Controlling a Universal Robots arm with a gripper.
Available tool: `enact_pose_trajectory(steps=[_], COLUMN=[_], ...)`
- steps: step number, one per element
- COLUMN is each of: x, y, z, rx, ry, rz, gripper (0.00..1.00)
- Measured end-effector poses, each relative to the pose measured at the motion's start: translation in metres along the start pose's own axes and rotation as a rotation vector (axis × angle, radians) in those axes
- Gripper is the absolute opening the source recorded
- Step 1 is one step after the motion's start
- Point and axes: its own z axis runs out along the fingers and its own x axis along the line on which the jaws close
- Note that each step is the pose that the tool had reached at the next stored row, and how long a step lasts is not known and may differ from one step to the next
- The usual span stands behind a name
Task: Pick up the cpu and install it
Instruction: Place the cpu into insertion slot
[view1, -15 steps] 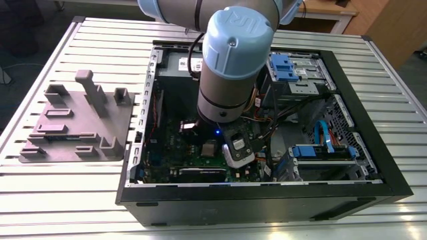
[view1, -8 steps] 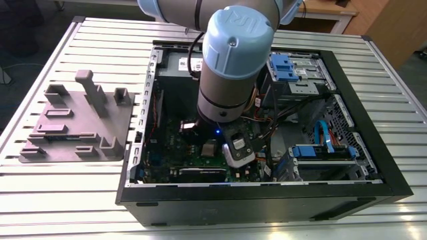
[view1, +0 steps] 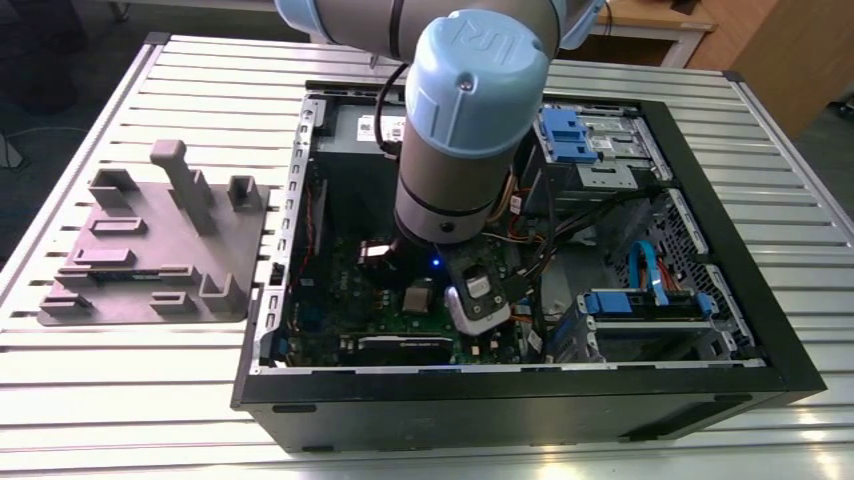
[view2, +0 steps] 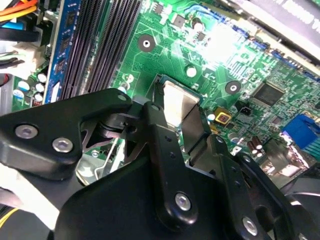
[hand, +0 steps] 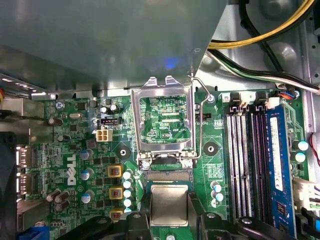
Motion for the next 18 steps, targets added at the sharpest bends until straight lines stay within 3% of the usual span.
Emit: enact_pose_trajectory(steps=[8, 12, 18], x=[0.0, -0.0001, 0.0001], y=[-0.0001, 0.0002, 0.0002], z=[0.0017, 0.0001, -0.0016], rx=[-0.0227, -0.0276, -0.0278], ry=[0.0013, 0.0015, 0.0023], rz=[-0.002, -0.005, -0.008], gripper=[0.39, 0.39, 0.39])
